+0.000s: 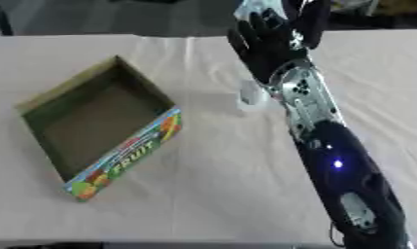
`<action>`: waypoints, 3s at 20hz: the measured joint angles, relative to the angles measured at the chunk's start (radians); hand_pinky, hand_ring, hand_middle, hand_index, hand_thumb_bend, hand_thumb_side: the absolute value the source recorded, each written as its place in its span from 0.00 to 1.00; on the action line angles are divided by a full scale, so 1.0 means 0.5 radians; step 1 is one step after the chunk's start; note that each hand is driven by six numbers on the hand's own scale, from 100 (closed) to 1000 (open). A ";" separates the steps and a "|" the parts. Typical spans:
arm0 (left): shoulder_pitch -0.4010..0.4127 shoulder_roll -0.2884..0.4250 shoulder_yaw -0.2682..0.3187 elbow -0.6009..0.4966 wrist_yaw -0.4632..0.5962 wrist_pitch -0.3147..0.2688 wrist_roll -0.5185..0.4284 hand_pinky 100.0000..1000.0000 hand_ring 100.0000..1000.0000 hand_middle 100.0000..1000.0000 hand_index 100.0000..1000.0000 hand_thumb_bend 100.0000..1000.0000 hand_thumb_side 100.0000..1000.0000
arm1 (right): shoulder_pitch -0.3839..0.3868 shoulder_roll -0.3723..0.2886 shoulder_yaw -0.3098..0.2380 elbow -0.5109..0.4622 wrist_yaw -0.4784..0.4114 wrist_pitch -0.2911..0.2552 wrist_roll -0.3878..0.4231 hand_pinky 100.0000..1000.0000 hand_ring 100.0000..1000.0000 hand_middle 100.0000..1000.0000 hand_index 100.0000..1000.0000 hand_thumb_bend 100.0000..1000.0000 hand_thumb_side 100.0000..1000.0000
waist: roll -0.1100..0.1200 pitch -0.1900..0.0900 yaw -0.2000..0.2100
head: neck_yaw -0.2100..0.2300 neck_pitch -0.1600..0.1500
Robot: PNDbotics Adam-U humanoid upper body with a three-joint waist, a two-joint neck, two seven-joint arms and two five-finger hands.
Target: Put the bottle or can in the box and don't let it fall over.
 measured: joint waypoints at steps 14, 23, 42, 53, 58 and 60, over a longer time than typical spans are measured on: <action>0.001 0.000 0.000 0.000 0.003 0.000 0.000 0.97 0.93 0.80 0.79 0.54 0.64 | -0.290 0.031 0.036 -0.078 -0.107 0.081 -0.070 0.00 0.00 0.00 0.99 0.14 1.00 | -0.007 -0.033 0.013 | 0.007 0.053; -0.002 0.000 -0.013 0.001 0.012 -0.004 -0.006 0.97 0.93 0.80 0.79 0.54 0.64 | -0.552 0.177 0.167 -0.134 -0.214 0.230 -0.098 0.00 0.00 0.00 0.98 0.12 0.98 | -0.009 -0.043 0.042 | -0.035 0.054; -0.042 0.000 -0.050 0.026 0.051 0.004 -0.050 0.98 0.93 0.80 0.79 0.54 0.65 | -0.801 0.478 0.541 0.057 -0.335 0.512 -0.089 0.00 0.00 0.00 0.97 0.11 1.00 | -0.042 -0.043 0.149 | -0.116 0.054; -0.056 -0.017 -0.051 0.027 0.054 0.002 -0.054 0.99 0.93 0.80 0.79 0.54 0.65 | -0.780 0.542 0.571 0.219 -0.318 0.519 0.008 0.00 0.00 0.00 0.97 0.11 1.00 | -0.043 -0.010 0.184 | -0.149 0.053; -0.056 -0.034 -0.051 0.035 0.054 0.002 -0.054 0.99 0.93 0.80 0.79 0.54 0.65 | -0.786 0.549 0.571 0.365 -0.279 0.519 0.098 0.00 0.00 0.00 0.97 0.11 1.00 | -0.043 0.018 0.202 | -0.156 0.052; -0.058 -0.034 -0.051 0.038 0.054 0.002 -0.054 0.99 0.93 0.80 0.79 0.54 0.65 | -0.790 0.557 0.570 0.436 -0.264 0.521 0.135 0.00 0.00 0.00 0.97 0.11 1.00 | -0.043 0.026 0.204 | -0.160 0.051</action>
